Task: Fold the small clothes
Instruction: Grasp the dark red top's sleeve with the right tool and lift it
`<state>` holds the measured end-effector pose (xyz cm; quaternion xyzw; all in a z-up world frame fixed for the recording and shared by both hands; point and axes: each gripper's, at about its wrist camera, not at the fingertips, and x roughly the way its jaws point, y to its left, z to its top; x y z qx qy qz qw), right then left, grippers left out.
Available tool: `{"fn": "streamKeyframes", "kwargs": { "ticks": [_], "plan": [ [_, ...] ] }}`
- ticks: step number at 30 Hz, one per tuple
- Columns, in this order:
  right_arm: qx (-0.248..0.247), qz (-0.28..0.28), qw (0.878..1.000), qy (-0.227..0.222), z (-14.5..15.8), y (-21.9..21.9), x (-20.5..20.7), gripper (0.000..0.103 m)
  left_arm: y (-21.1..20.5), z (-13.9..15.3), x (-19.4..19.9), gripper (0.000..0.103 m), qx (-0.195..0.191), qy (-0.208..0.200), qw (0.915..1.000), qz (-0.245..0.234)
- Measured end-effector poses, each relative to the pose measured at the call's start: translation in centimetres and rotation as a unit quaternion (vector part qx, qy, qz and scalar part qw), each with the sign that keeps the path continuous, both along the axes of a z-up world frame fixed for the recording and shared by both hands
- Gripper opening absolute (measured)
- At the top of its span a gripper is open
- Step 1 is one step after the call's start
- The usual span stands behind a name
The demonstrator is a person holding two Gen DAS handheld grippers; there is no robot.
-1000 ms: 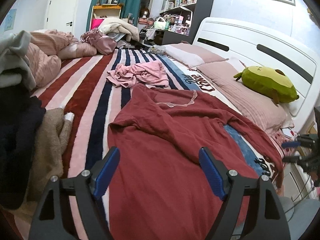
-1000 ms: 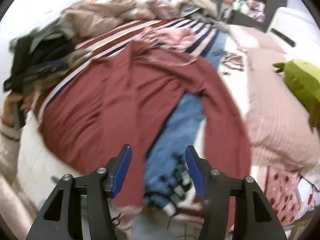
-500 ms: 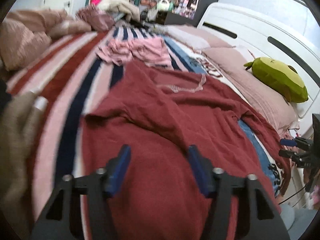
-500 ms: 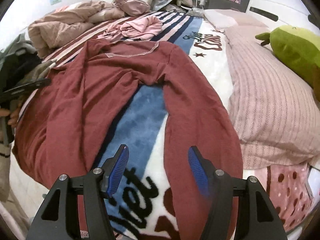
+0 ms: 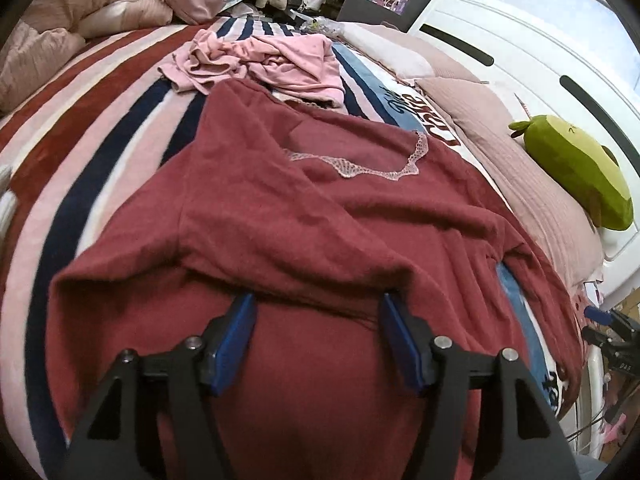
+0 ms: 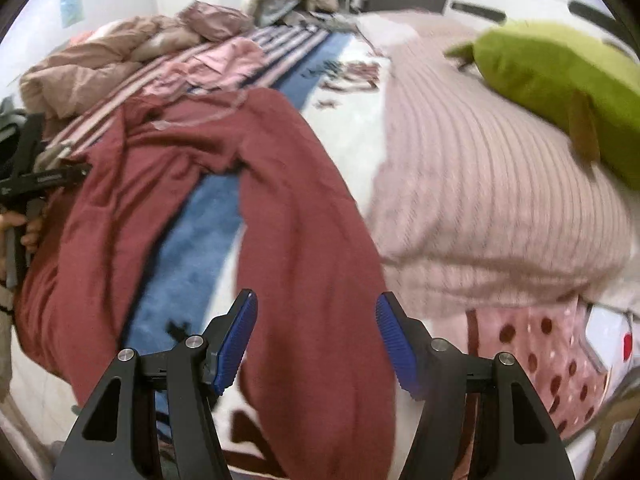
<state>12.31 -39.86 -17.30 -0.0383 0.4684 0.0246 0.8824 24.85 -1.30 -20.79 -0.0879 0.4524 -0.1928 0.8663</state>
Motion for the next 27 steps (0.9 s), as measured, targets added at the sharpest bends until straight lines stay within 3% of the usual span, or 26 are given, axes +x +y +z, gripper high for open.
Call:
{"fn": "streamKeyframes", "kwargs": {
  "ticks": [5, 9, 12, 17, 24, 25, 27],
  "plan": [
    [0.004, -0.010, 0.999, 0.035, -2.6, -0.7, 0.7, 0.058, -0.6, 0.1, 0.7, 0.040, -0.028, 0.000, 0.9995, -0.012],
    [-0.001, -0.007, 0.999, 0.032, -3.1, -0.5, 1.0, 0.060, -0.7, 0.2, 0.7, 0.005, -0.035, -0.005, 0.9992, -0.021],
    [-0.010, -0.004, 0.999, 0.030, -3.0, -0.3, 1.0, 0.058, -0.4, 0.8, 0.0, 0.004, -0.035, -0.020, 0.9991, -0.016],
    [-0.009, -0.011, 1.000, 0.024, -2.4, -1.0, 0.9, 0.056, 0.8, 3.0, -2.6, 0.004, 0.003, -0.057, 0.9984, -0.002],
    [-0.001, -0.023, 0.999, 0.040, -3.0, -2.2, 0.7, 0.057, 2.2, 3.3, -4.3, 0.005, 0.056, -0.059, 0.9967, 0.010],
    [0.003, -0.020, 0.999, 0.040, -3.1, -2.1, 0.6, 0.056, 2.4, 3.1, -4.4, 0.006, 0.057, -0.056, 0.9967, 0.011],
    [-0.002, -0.013, 0.999, 0.035, -3.0, -1.7, 0.4, 0.043, 2.7, 3.0, -4.8, 0.013, 0.056, -0.054, 0.9969, 0.011]
  ]
}}
